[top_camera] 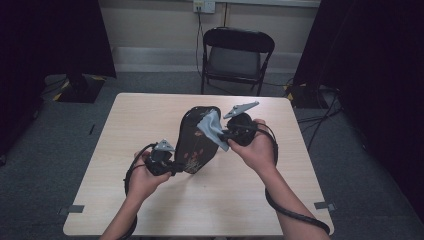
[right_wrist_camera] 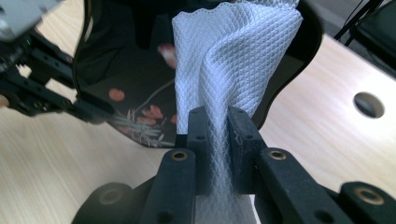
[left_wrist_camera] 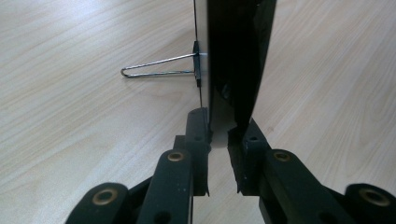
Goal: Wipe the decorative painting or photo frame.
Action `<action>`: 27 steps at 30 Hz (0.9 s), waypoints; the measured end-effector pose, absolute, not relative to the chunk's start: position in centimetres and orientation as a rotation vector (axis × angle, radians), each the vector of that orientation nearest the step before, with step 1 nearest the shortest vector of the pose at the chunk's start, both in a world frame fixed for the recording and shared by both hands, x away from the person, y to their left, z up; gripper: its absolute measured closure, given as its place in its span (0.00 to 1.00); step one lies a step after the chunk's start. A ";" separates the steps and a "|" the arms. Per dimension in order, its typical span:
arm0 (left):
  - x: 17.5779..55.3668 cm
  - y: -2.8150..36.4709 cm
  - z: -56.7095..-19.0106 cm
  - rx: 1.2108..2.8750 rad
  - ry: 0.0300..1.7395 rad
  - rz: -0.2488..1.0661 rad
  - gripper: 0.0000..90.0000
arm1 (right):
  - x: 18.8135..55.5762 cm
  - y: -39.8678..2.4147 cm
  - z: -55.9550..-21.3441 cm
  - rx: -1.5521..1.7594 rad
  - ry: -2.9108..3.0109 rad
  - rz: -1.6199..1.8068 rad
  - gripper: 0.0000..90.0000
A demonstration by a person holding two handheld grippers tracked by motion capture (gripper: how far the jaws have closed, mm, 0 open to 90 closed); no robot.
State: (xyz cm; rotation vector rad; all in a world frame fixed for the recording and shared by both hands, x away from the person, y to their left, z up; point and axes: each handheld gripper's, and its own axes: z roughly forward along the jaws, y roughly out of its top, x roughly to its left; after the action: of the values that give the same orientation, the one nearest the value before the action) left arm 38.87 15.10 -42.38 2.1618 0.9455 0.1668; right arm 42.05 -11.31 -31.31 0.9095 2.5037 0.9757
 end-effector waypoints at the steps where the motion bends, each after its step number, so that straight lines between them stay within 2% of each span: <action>1: 38.9 15.1 -42.4 2.163 0.941 0.169 0.87 | 41.9 -11.4 -32.2 0.917 2.515 0.970 0.90; 9: 38.9 15.1 -42.4 2.162 0.941 0.169 0.87 | 41.7 -11.7 -35.3 0.953 2.555 0.957 0.90; 20: 38.9 15.1 -42.4 2.157 0.945 0.169 0.87 | 41.2 -11.8 -41.1 1.041 2.633 0.930 0.90; 27: 38.8 15.1 -42.4 2.151 0.950 0.169 0.87 | 41.2 -11.9 -43.4 1.079 2.661 0.893 0.90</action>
State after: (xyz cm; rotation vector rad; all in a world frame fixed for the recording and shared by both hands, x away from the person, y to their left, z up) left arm 38.84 15.08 -42.43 2.1511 0.9502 0.1693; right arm 41.23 -11.87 -43.37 1.0788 2.6612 0.8929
